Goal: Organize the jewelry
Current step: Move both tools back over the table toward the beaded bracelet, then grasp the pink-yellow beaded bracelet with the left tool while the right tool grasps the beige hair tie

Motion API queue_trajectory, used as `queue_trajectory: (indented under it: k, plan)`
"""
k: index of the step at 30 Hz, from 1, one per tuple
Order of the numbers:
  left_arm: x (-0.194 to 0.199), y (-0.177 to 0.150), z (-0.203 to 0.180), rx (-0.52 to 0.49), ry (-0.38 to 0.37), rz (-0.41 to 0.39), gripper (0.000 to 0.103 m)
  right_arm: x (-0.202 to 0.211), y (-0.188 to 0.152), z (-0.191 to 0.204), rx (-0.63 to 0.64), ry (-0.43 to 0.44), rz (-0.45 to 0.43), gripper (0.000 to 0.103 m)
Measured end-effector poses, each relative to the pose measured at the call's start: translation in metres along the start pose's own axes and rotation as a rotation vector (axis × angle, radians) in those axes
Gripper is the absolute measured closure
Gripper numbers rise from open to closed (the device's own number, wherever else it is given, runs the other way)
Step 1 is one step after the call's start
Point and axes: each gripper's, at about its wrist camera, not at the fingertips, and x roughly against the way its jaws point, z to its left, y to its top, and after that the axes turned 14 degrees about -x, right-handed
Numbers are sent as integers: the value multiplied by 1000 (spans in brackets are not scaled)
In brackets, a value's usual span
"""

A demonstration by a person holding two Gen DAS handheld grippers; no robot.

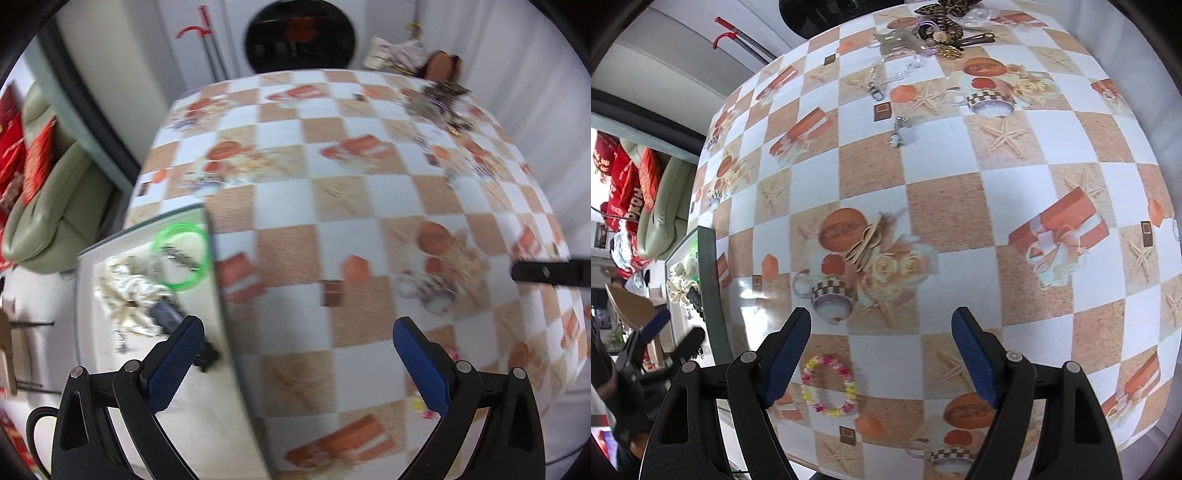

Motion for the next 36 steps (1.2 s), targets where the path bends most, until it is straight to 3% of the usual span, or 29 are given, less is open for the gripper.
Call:
queue_trajectory:
  k: [6,17,20,23,26,27,31,33,36]
  plan:
    - [-12,-7,-39,-48,-51,39,0,-11,14,2,-12,9,18,22]
    - [-29,-22,-71,-59,-98,71,0,-40,29,11,-88,37,57,22]
    - [-32,-23,-79,-88,-109,64,0,-46,34,15,-89,30,51,27]
    - [-36,-23,-87,-116,-125,65,11,-51,40,19,-90,16,39,37]
    - [-42,-25,-92,-128,-129,73,11,-58,45,24,-88,-2,34,45]
    - [-43,-25,-93,-131,-135,74,16,-60,45,25,-85,-8,34,48]
    - [-48,-27,-101,-148,-153,88,21,-69,47,33,-62,-34,27,52]
    - [-50,-29,-108,-166,-159,98,32,-71,47,39,-34,-54,17,55]
    - [-56,-33,-117,-188,-167,125,40,-74,45,49,10,-90,4,65]
